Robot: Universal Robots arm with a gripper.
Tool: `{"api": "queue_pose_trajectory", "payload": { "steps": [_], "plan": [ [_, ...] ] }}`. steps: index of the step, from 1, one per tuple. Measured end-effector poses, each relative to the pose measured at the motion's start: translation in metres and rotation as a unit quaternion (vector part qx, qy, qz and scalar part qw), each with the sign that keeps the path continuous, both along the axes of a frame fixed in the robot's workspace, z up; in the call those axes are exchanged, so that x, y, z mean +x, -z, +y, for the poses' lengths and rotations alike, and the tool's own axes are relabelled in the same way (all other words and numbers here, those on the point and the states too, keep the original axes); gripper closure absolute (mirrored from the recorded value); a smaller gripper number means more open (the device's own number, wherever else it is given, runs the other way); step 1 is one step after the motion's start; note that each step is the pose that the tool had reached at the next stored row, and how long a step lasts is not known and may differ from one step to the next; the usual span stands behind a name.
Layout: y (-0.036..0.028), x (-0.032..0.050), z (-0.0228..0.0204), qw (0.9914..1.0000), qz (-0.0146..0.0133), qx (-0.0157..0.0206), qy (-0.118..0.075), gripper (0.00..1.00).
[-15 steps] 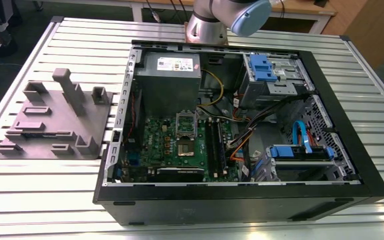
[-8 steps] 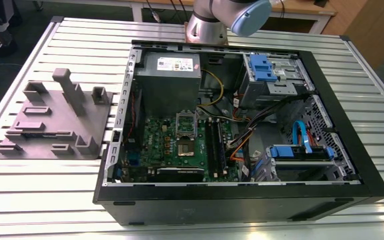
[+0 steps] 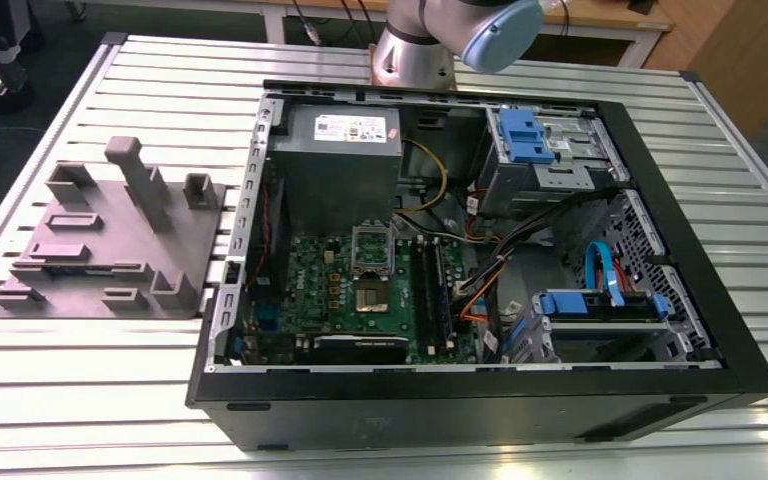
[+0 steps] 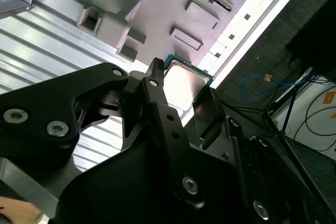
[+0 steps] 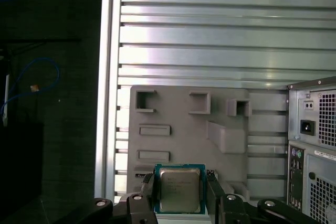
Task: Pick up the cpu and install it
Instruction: 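Pick up the cpu and move it towards the insertion slot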
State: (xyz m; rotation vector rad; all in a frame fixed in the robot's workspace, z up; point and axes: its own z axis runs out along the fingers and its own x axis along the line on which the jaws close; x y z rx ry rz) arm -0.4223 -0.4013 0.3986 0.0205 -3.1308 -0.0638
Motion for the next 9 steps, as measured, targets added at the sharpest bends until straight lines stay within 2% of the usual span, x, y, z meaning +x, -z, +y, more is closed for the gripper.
{"api": "queue_pose_trajectory", "payload": {
  "steps": [9],
  "plan": [
    [0.0,0.003,0.0,1.0,0.0,0.0,0.0,0.53]
  ]
}}
